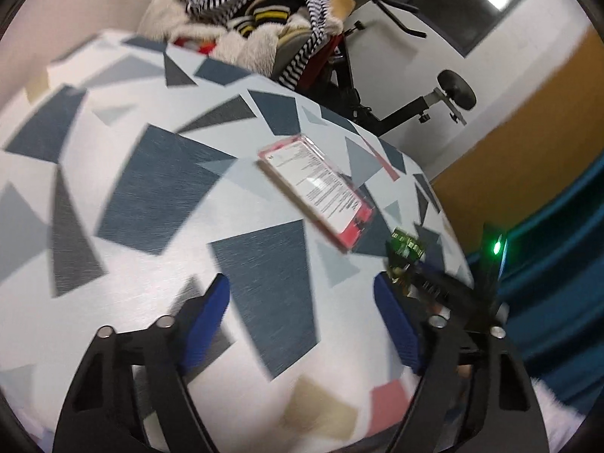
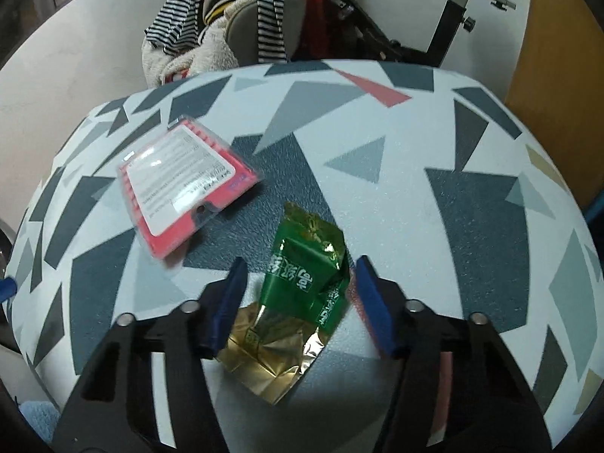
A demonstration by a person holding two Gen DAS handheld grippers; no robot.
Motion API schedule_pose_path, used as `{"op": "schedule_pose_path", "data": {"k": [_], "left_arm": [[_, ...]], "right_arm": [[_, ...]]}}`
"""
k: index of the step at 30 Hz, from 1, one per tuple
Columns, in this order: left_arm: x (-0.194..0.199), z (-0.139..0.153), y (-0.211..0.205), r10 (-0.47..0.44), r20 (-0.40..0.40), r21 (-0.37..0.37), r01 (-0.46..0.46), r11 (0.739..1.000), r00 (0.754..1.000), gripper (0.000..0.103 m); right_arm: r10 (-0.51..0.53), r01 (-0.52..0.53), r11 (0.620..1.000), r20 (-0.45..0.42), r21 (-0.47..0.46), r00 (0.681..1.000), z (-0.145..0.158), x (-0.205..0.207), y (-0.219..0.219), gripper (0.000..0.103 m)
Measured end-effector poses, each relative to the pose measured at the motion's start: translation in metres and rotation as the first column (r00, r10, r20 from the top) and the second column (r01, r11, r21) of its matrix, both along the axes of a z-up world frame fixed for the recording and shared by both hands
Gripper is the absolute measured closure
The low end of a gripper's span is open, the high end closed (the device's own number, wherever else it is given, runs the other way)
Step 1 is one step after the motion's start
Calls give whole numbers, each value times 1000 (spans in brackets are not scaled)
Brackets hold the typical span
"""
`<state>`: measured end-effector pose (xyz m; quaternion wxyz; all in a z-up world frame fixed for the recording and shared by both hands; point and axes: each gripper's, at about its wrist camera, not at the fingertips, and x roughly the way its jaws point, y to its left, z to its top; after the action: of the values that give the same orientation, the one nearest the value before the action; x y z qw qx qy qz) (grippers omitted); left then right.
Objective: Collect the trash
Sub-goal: 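Grasp the green-gold candy packet with the right gripper while the left gripper grasps the pink card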
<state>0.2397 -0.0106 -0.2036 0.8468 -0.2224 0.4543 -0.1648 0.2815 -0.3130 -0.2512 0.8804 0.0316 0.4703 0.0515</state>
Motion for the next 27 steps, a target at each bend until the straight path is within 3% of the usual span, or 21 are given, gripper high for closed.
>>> {"op": "schedule_pose_path", "data": {"k": [4,11,16,19,23,27], "left_arm": [[31,-11,-14,9,-53,-104,-14,994,999,51],[84,-46,-31,88,-193,-238,-134,962,977,63],[101,-62,-42,136,-236,-209,-186,960,962,73],[102,-70,-48,153,-254,-193,-206,959,955,73],[103,-70,-55,165,-219,-146,-199,969,962,74],[100,-72,-57,201,-202,-116,-227,967,959,86]], "right_arm": [[39,-39,999,42,-1,998,-2,-2,1,63],[11,-14,999,80,39,997,-3,-4,0,65],[-32,25,994,68,108,997,-4,-4,-10,65],[-29,20,992,72,123,997,-3,-5,-12,65],[-21,11,991,75,131,997,-3,-5,-14,65],[-26,14,988,74,151,997,-4,-5,-17,65]]}}
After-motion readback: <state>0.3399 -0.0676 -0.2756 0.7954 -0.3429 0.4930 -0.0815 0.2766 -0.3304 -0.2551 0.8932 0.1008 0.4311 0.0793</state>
